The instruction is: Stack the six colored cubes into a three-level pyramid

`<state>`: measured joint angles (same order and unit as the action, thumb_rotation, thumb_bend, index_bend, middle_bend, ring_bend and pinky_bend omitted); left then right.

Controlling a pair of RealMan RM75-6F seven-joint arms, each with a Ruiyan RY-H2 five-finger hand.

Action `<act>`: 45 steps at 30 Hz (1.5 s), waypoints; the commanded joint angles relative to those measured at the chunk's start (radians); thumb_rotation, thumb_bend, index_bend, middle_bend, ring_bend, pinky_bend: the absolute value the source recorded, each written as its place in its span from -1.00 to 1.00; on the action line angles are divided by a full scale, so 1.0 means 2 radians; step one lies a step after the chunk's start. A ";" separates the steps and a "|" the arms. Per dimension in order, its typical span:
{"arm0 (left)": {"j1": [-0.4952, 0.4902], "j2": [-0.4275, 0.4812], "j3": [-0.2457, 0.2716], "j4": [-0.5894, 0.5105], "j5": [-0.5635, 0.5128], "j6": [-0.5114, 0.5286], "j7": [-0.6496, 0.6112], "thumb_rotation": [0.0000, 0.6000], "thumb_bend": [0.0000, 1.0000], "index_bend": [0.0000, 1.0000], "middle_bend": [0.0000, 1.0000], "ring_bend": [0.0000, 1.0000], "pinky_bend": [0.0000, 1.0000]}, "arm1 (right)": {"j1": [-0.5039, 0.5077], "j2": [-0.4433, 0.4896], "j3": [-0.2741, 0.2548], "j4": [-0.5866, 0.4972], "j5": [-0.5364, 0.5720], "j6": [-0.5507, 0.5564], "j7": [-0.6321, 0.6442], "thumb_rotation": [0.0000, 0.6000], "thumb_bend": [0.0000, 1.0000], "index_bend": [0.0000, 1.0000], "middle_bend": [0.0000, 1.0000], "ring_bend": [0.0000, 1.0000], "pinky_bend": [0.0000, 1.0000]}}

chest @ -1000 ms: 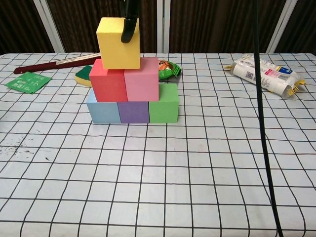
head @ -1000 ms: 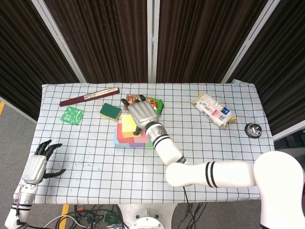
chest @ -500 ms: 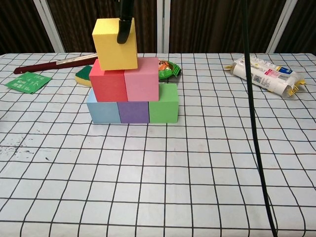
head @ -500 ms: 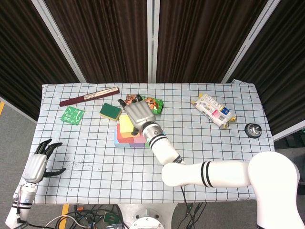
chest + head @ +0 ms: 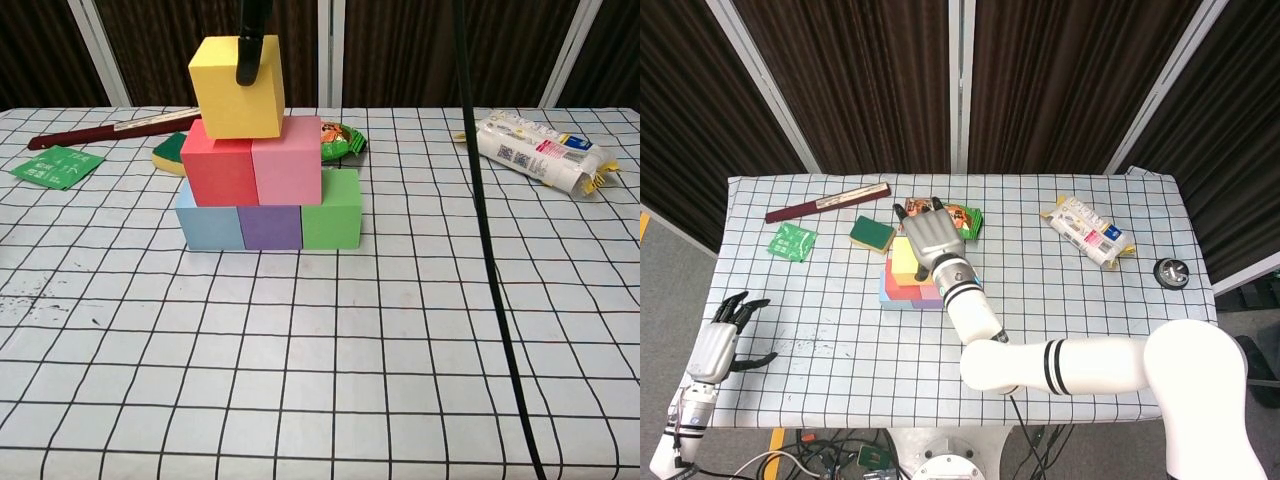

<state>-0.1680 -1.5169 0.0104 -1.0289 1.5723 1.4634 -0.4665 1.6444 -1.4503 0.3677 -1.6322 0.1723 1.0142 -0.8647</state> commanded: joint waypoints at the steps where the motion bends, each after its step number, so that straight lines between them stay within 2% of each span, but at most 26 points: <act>1: 0.000 0.000 0.000 0.001 0.000 0.000 -0.001 1.00 -1.00 -0.61 -0.56 -0.88 -0.82 | 0.000 -0.002 0.002 0.002 0.002 0.000 -0.003 1.00 -0.88 -1.00 0.24 -0.67 -1.00; 21: 0.001 -0.001 0.001 0.004 0.000 0.001 -0.005 1.00 -1.00 -0.61 -0.56 -0.88 -0.82 | -0.002 -0.016 0.019 0.008 0.011 0.002 -0.027 1.00 -0.87 -1.00 0.24 -0.67 -1.00; 45: -0.001 -0.005 0.000 0.012 -0.002 -0.004 -0.004 1.00 -1.00 -0.61 -0.56 -0.88 -0.82 | -0.011 -0.025 0.027 0.015 0.000 -0.001 -0.034 1.00 -0.85 -1.00 0.24 -0.66 -1.00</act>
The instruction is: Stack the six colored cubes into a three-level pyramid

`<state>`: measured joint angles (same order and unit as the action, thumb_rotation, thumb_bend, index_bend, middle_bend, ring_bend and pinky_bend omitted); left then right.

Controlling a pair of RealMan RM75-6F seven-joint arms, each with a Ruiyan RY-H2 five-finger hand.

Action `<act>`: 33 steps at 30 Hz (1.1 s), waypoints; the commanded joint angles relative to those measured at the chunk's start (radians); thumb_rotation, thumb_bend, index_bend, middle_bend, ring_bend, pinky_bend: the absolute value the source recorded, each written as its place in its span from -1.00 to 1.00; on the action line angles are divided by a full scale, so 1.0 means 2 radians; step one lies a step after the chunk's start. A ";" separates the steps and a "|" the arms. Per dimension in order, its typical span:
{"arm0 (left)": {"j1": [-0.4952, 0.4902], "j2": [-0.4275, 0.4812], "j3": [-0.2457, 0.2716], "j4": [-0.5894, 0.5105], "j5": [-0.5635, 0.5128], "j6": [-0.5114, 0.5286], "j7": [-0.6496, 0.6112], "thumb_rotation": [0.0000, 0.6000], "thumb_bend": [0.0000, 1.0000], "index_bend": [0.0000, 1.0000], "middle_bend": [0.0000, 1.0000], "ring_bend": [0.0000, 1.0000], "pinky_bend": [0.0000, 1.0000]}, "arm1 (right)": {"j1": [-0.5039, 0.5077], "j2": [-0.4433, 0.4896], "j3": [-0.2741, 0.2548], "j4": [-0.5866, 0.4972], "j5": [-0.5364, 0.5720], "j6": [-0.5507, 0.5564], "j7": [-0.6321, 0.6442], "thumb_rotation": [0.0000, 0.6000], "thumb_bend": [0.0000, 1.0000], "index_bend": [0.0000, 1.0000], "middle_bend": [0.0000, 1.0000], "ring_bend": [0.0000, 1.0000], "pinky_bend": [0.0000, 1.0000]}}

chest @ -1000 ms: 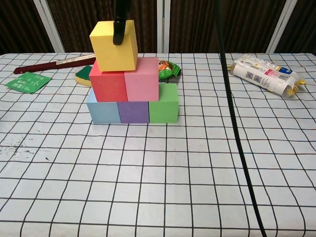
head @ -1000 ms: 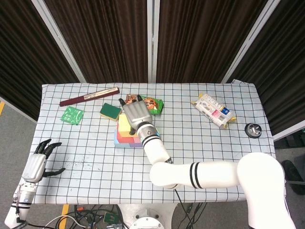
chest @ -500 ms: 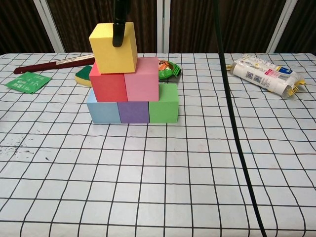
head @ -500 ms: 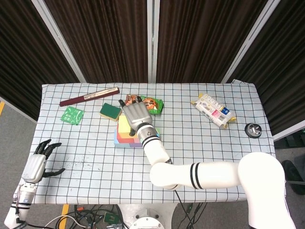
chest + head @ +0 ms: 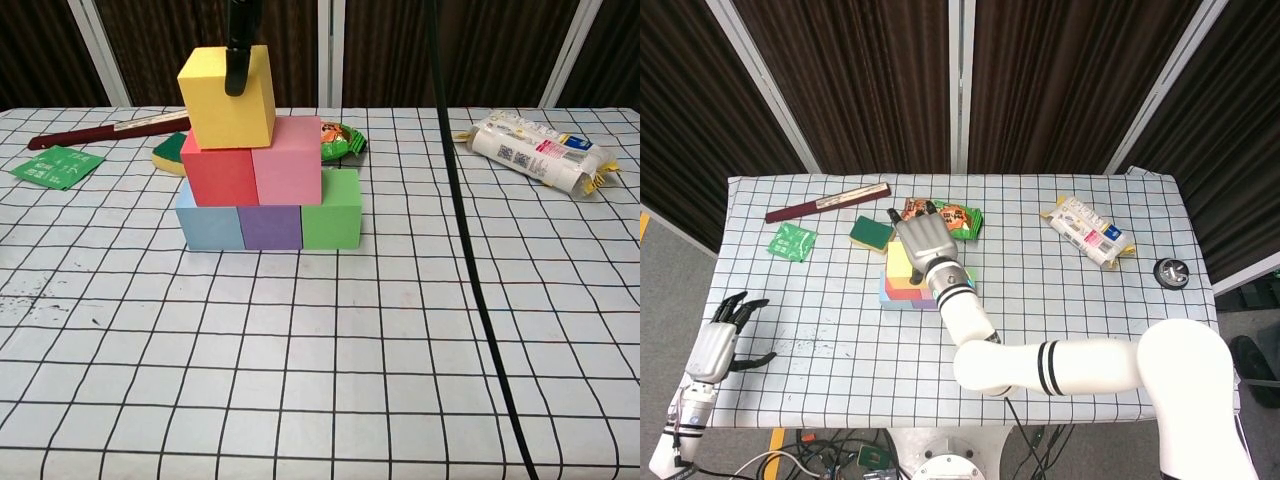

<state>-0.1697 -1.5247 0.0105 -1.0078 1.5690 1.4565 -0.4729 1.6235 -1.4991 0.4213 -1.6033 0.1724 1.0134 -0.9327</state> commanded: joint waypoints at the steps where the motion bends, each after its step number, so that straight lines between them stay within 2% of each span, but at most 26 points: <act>1: 0.000 -0.001 0.000 0.002 -0.001 -0.001 -0.002 1.00 -1.00 -0.61 -0.56 -0.88 -0.82 | -0.001 -0.001 0.000 0.001 0.000 -0.002 -0.001 1.00 -0.85 -1.00 0.24 -0.66 -1.00; 33: 0.006 0.001 0.001 -0.001 0.005 0.016 -0.004 1.00 -1.00 -0.61 -0.56 -0.88 -0.82 | -0.006 -0.010 0.000 0.008 -0.006 -0.006 -0.003 1.00 -0.84 -1.00 0.23 -0.66 -1.00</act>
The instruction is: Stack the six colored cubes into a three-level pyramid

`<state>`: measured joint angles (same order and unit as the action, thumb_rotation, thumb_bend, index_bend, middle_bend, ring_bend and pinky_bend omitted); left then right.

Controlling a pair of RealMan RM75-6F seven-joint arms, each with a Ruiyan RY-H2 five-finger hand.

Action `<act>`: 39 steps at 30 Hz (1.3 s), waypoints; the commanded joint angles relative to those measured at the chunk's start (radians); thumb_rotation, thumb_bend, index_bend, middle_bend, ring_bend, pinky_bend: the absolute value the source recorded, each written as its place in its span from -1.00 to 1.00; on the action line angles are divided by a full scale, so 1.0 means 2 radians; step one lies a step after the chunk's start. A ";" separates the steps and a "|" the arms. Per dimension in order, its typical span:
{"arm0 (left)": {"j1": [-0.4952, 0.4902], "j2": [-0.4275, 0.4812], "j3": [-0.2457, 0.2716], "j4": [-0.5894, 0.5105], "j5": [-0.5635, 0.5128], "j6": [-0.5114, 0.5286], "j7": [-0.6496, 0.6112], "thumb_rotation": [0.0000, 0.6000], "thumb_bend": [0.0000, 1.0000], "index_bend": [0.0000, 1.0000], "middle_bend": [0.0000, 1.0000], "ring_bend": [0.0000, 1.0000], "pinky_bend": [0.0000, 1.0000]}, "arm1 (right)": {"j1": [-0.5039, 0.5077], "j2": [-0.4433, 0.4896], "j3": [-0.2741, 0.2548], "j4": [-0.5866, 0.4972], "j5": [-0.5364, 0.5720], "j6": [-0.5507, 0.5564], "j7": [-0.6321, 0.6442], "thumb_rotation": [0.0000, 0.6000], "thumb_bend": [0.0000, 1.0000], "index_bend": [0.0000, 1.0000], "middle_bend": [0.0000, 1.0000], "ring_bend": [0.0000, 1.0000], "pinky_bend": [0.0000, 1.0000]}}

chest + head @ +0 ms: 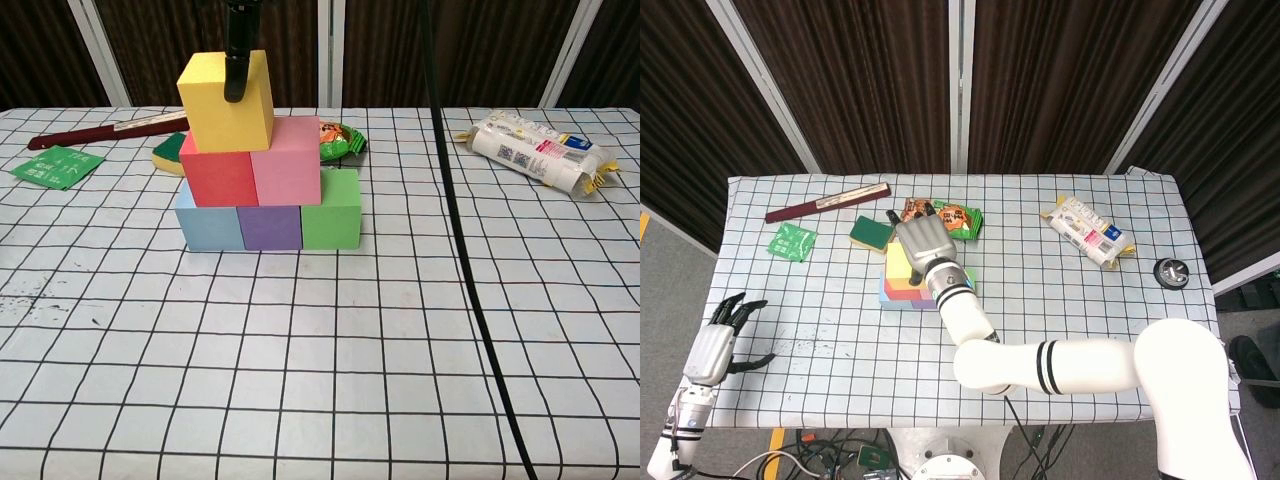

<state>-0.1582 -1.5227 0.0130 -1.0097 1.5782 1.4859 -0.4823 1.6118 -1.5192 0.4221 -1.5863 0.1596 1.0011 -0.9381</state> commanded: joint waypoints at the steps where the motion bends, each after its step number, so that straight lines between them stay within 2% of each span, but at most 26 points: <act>1: 0.000 -0.001 -0.001 0.000 0.001 0.003 0.001 1.00 -1.00 -0.61 -0.56 -0.88 -0.82 | 0.000 0.000 0.000 0.000 0.000 0.000 0.000 1.00 -0.84 -1.00 0.21 -0.66 -1.00; 6: -0.001 -0.002 -0.003 0.001 0.002 0.007 0.002 1.00 -1.00 -0.61 -0.56 -0.88 -0.82 | -0.001 0.001 0.001 -0.001 0.004 -0.003 -0.002 1.00 -0.86 -1.00 -0.01 -0.67 -1.00; 12: -0.003 -0.002 -0.005 -0.001 0.002 0.006 0.004 1.00 -1.00 -0.61 -0.56 -0.88 -0.82 | -0.003 0.005 0.001 -0.003 0.008 -0.009 -0.002 1.00 -0.90 -1.00 -0.27 -0.80 -1.00; 26: -0.007 0.000 -0.009 -0.005 0.000 0.006 0.007 1.00 -1.00 -0.61 -0.56 -0.88 -0.82 | -0.005 0.017 0.004 -0.019 0.009 -0.007 0.002 1.00 -0.96 -1.00 -0.43 -0.88 -1.00; 30: -0.009 0.003 -0.012 -0.010 0.000 0.009 0.012 1.00 -1.00 -0.61 -0.56 -0.88 -0.82 | -0.015 0.048 0.012 -0.059 0.009 0.001 0.008 1.00 -0.99 -1.00 -0.64 -0.99 -1.00; 35: -0.015 0.011 -0.019 -0.025 0.000 0.009 0.026 1.00 -1.00 -0.61 -0.56 -0.88 -0.82 | -0.053 0.132 0.021 -0.159 -0.008 0.017 0.028 1.00 -1.00 -1.00 -0.83 -1.00 -1.00; 37: -0.017 0.014 -0.020 -0.032 -0.001 0.007 0.038 1.00 -1.00 -0.61 -0.56 -0.88 -0.82 | -0.079 0.175 0.018 -0.212 -0.034 0.028 0.038 1.00 -1.00 -1.00 -0.94 -1.00 -1.00; 39: -0.018 0.016 -0.022 -0.036 -0.004 0.005 0.049 1.00 -1.00 -0.61 -0.56 -0.88 -0.82 | -0.109 0.216 0.004 -0.263 -0.078 0.047 0.044 1.00 -1.00 -1.00 -0.99 -1.00 -1.00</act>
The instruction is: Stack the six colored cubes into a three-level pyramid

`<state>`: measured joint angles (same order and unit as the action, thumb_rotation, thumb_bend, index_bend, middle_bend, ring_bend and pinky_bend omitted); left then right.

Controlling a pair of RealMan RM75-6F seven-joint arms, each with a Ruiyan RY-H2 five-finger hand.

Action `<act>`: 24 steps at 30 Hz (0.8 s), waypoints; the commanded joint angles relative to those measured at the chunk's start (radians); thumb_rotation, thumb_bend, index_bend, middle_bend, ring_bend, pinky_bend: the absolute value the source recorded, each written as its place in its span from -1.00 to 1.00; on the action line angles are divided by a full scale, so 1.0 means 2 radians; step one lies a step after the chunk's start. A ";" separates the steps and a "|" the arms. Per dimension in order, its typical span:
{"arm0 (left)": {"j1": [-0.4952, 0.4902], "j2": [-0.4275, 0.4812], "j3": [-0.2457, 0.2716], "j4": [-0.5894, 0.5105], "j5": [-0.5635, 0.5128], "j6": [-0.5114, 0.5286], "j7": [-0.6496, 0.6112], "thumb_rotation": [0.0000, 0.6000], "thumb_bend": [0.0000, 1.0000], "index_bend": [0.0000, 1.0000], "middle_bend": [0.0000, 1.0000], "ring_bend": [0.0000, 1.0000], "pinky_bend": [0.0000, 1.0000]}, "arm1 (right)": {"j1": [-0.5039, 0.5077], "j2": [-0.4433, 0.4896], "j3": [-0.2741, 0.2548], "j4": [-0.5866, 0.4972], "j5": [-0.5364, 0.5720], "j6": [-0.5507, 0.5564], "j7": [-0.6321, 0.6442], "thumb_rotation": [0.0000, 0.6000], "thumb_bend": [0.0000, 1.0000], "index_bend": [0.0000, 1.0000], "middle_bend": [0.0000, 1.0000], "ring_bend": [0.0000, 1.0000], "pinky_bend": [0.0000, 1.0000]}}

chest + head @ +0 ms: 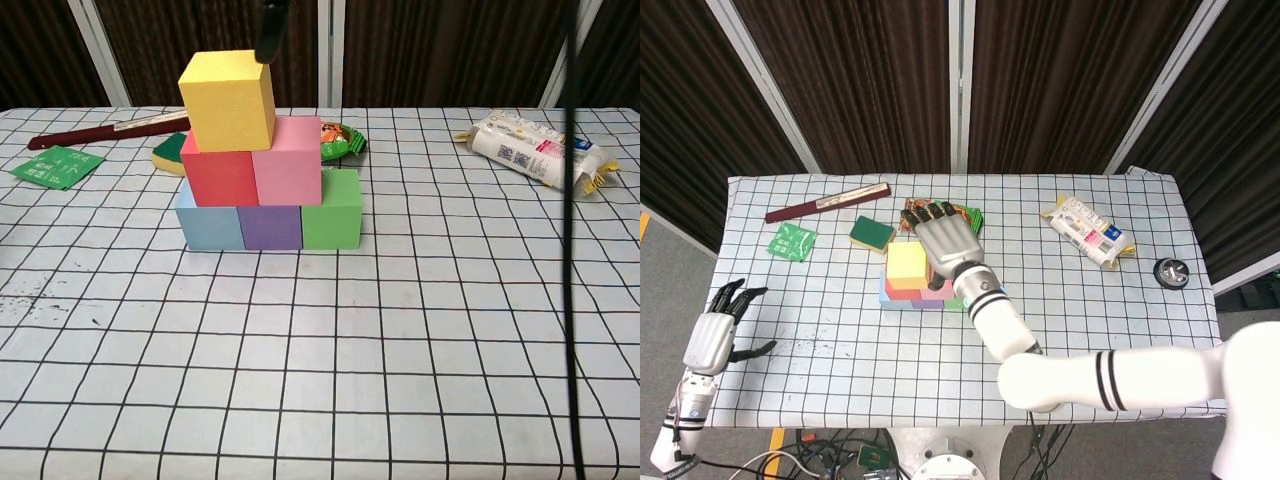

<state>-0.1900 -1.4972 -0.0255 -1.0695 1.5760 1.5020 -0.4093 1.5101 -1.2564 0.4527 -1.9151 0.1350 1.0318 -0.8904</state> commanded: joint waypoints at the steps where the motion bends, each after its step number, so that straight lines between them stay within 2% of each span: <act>1: -0.003 0.004 -0.004 -0.009 -0.005 -0.005 0.020 1.00 -1.00 -0.61 -0.56 -0.87 -0.82 | -0.085 0.112 -0.026 -0.134 -0.108 0.049 0.025 1.00 -1.00 -1.00 -1.00 -1.00 -1.00; 3: -0.002 0.008 -0.005 -0.012 -0.009 -0.007 0.028 1.00 -1.00 -0.61 -0.56 -0.88 -0.82 | -0.136 0.149 -0.059 -0.182 -0.192 0.080 0.034 1.00 -1.00 -1.00 -1.00 -1.00 -1.00; 5: -0.004 0.013 -0.007 -0.016 -0.012 -0.011 0.040 1.00 -1.00 -0.61 -0.56 -0.88 -0.82 | -0.209 0.180 -0.110 -0.220 -0.311 0.119 0.055 1.00 -1.00 -1.00 -1.00 -1.00 -1.00; 8: -0.007 0.024 -0.008 -0.023 -0.014 -0.017 0.060 1.00 -1.00 -0.61 -0.56 -0.88 -0.82 | -0.326 0.199 -0.193 -0.219 -0.501 0.162 0.115 1.00 -1.00 -1.00 -1.00 -1.00 -1.00; 10: -0.008 0.031 -0.008 -0.032 -0.014 -0.018 0.078 1.00 -1.00 -0.61 -0.56 -0.88 -0.82 | -0.400 0.200 -0.245 -0.187 -0.617 0.193 0.168 1.00 -1.00 -1.00 -1.00 -1.00 -1.00; 13: -0.005 0.039 -0.009 -0.046 -0.020 -0.019 0.117 1.00 -1.00 -0.63 -0.57 -0.88 -0.82 | -0.484 0.178 -0.296 -0.106 -0.737 0.247 0.237 1.00 -1.00 -1.00 -1.00 -1.00 -1.00; 16: -0.001 0.044 -0.010 -0.064 -0.030 -0.022 0.155 1.00 -1.00 -0.67 -0.59 -0.88 -0.81 | -0.541 0.141 -0.318 -0.032 -0.785 0.288 0.276 1.00 -1.00 -1.00 -1.00 -1.00 -1.00; 19: 0.004 0.054 -0.007 -0.086 -0.037 -0.025 0.186 1.00 -1.00 -0.71 -0.64 -0.89 -0.81 | -0.597 0.090 -0.332 0.048 -0.802 0.317 0.306 1.00 -1.00 -1.00 -1.00 -1.00 -1.00; 24: 0.014 0.070 0.002 -0.110 -0.030 -0.017 0.194 1.00 -1.00 -0.76 -0.74 -0.97 -0.83 | -0.648 0.032 -0.322 0.151 -0.808 0.344 0.352 1.00 -1.00 -1.00 -1.00 -1.00 -1.00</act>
<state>-0.1697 -1.3652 -0.0286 -1.2815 1.5108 1.4622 -0.0223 0.3355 -1.0855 -0.1386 -1.7872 -1.4282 1.6174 -0.3159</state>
